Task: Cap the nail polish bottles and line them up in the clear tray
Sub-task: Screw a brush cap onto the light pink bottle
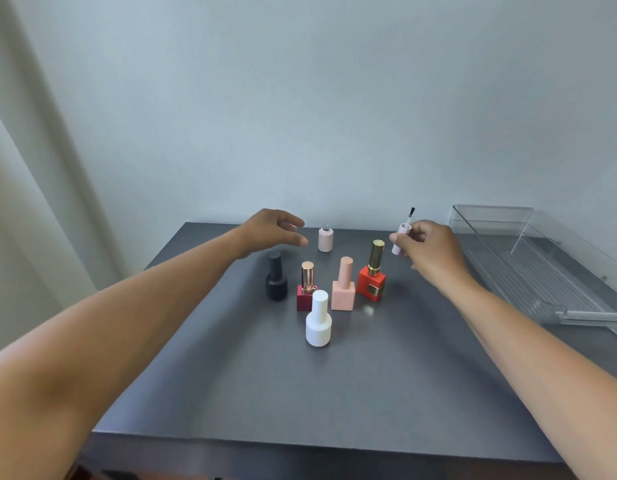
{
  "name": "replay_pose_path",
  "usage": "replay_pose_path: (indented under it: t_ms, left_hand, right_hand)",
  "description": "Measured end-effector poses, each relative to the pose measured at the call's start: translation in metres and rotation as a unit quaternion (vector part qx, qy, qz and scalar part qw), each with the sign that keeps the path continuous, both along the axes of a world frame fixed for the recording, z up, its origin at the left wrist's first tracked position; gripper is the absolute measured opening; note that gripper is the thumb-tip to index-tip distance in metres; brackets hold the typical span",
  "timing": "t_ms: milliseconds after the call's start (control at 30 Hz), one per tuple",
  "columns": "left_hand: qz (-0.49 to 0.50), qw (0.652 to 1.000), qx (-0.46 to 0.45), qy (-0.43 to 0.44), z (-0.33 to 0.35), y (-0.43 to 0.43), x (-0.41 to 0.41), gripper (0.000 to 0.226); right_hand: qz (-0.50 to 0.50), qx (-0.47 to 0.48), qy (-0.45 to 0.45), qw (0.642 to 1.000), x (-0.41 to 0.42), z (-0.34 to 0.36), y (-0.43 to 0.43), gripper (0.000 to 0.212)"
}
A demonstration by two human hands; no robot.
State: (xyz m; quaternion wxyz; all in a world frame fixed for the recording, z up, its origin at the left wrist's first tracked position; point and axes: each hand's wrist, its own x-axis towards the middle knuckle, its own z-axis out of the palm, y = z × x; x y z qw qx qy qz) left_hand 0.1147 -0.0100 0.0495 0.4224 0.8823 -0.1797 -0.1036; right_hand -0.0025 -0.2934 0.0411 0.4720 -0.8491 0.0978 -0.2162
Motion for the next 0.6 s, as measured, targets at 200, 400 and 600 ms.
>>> replay_pose_path:
  t_ms: [200, 400, 600]
  left_hand:
    - [-0.034, 0.999, 0.005, 0.019, -0.016, -0.023, 0.019, 0.064]
    - [-0.051, 0.999, -0.003, 0.017, -0.018, -0.038, 0.025, 0.052]
    - [-0.036, 0.999, -0.030, -0.002, -0.022, -0.047, 0.027, 0.026]
  right_hand:
    - [0.015, 0.012, -0.018, 1.000, -0.004, 0.002, 0.005, 0.010]
    - [0.020, 0.023, -0.018, 0.999, -0.004, 0.002, 0.012, 0.011]
    - [0.017, 0.026, -0.027, 0.999, -0.006, 0.005, 0.012, 0.010]
